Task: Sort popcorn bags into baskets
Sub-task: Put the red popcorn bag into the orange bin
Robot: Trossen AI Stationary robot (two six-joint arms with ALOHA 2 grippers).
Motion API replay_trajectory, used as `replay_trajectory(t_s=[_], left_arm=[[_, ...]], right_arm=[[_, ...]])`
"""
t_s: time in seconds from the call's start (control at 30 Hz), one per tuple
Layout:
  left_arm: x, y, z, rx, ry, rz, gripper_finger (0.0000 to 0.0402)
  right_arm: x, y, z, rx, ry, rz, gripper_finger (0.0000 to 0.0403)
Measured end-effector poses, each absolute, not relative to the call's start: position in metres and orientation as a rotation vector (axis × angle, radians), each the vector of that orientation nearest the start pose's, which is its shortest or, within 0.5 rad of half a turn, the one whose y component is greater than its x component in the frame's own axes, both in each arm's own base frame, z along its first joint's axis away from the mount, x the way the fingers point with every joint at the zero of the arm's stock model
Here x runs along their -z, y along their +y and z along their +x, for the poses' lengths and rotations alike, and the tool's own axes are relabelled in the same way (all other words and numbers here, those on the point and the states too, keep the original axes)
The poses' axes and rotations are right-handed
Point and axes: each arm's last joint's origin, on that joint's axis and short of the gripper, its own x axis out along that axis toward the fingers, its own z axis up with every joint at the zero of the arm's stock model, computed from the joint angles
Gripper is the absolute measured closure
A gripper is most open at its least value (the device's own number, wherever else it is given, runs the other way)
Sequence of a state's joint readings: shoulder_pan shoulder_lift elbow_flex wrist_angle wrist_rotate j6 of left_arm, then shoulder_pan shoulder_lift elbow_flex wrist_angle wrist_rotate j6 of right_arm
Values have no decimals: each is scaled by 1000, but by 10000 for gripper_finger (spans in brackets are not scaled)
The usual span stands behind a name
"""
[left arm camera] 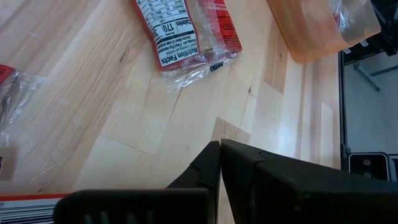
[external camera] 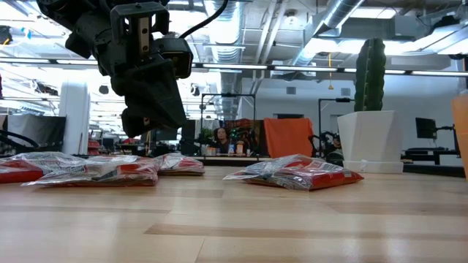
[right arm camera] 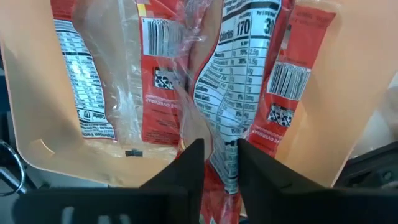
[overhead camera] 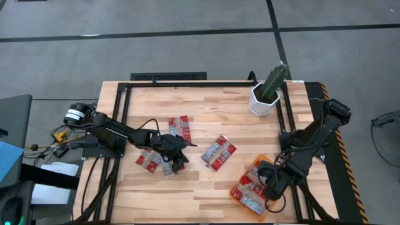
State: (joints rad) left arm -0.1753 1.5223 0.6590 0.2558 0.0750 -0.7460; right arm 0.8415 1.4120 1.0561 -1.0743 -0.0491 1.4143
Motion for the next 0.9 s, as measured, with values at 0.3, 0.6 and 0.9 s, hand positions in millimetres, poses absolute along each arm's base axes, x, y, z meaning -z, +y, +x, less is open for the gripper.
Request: replay_trajectory(t_s=[0.3,0.6,0.9], left_arm=[[-165,-52,287,-45,649,-693,400],[-167,-50,289,-84,602,-683,348],[-175,-35,295,-112,491,-710,254]], right_arm=[[-239,179,156,375,1566,566,235],[-239,175,152,435,1600,555,185],[-240,172,150,460,1588,532,180]])
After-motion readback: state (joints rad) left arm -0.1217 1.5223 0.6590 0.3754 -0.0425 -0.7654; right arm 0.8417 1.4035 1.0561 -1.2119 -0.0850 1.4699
